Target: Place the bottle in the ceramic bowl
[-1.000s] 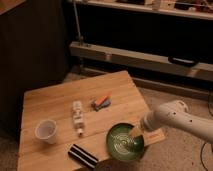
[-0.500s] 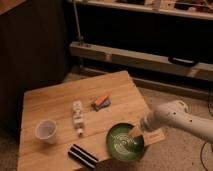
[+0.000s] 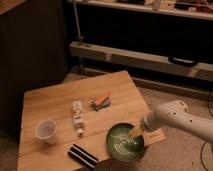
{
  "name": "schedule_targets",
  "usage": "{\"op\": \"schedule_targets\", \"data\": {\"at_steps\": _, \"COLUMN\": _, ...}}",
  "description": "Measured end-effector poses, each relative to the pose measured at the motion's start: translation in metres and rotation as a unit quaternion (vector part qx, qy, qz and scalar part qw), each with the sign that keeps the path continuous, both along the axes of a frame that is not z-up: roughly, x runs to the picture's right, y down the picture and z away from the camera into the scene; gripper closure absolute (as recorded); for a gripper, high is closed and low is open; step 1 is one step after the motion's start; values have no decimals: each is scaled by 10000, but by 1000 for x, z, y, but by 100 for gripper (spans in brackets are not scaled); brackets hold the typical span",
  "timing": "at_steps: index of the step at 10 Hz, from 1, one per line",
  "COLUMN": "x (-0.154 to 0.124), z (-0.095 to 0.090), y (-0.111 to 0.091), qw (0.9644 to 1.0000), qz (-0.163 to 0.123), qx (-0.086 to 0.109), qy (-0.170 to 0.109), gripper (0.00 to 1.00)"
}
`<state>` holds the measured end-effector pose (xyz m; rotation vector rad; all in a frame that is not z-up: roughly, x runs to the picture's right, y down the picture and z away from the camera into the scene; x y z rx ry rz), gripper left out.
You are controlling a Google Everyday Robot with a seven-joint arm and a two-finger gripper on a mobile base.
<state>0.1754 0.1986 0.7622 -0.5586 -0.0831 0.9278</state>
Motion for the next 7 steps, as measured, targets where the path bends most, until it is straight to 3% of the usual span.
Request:
{"op": "schedule_targets", "data": {"at_steps": 5, "x": 1, "z": -2, "y": 0, "qw": 10000, "qz": -33, "qx": -4, "qy": 29, "gripper": 20}}
{"op": "schedule_targets", "data": {"at_steps": 7, "x": -14, "z": -14, "y": -5, "qw": 9997, "qz": -230, "qx": 26, "qy": 101, "gripper": 20}}
